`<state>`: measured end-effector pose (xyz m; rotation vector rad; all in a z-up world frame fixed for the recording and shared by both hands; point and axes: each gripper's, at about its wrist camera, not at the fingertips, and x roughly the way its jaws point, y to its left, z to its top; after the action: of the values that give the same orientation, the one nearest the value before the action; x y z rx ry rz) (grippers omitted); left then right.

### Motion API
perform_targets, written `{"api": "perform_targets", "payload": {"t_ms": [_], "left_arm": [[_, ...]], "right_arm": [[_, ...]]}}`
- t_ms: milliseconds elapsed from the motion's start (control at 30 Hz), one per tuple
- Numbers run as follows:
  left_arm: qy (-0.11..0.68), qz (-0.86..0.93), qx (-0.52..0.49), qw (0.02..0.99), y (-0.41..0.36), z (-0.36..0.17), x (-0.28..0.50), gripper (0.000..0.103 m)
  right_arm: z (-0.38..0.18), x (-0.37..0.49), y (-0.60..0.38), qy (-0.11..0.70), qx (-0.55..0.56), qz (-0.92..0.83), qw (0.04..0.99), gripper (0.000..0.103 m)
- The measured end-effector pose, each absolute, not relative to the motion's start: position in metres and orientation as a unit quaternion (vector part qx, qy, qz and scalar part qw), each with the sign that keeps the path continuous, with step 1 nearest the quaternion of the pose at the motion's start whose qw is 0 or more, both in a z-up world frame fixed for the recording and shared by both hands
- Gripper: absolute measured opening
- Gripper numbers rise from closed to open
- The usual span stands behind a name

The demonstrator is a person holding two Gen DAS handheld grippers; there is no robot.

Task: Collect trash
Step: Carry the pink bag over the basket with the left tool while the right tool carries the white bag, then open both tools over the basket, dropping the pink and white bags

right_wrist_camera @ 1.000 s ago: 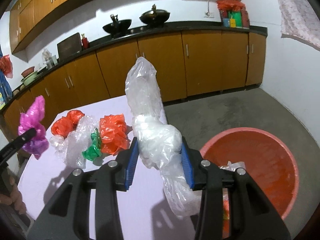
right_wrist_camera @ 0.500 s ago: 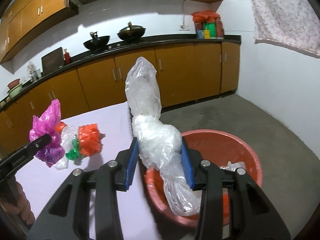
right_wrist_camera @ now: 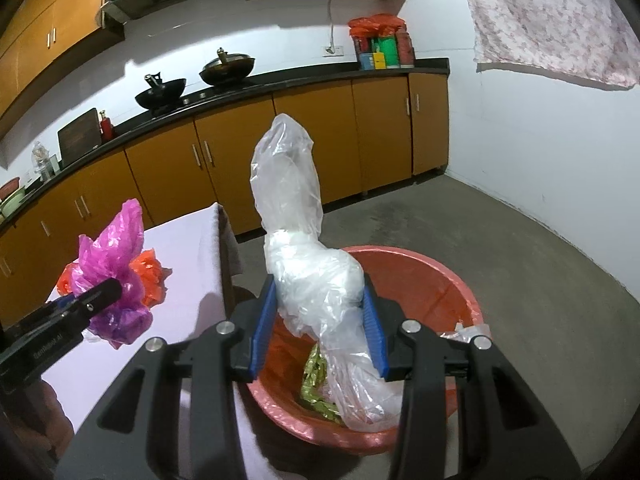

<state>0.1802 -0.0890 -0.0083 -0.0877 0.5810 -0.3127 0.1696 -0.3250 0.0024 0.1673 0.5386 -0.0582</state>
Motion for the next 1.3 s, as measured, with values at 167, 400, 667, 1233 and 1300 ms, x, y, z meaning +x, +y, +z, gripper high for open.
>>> {"api": "perform_targets", "payload": {"t_ms": [167, 400, 667, 1233, 1300], "left_arm": [[0.291, -0.163, -0.033, 0.942, -0.104, -0.012, 0.182, 0.043], [0.301, -0.169, -0.028, 0.938, -0.114, -0.017, 0.186, 0.043], [0.314, -0.190, -0.019, 0.930, -0.134, -0.026, 0.191, 0.043], [0.342, -0.238, -0.003, 0.909, -0.182, -0.048, 0.214, 0.044], [0.344, -0.242, -0.001, 0.907, -0.186, -0.049, 0.216, 0.044]], "right_arm": [[-0.004, 0.170, -0.334, 0.269, 0.091, -0.036, 0.958, 0.040], [-0.010, 0.171, -0.341, 0.273, 0.097, -0.039, 0.956, 0.040], [-0.016, 0.178, -0.348, 0.278, 0.105, -0.048, 0.953, 0.040], [-0.034, 0.201, -0.387, 0.289, 0.163, -0.076, 0.940, 0.041], [-0.035, 0.204, -0.391, 0.287, 0.171, -0.075, 0.939, 0.042]]}}
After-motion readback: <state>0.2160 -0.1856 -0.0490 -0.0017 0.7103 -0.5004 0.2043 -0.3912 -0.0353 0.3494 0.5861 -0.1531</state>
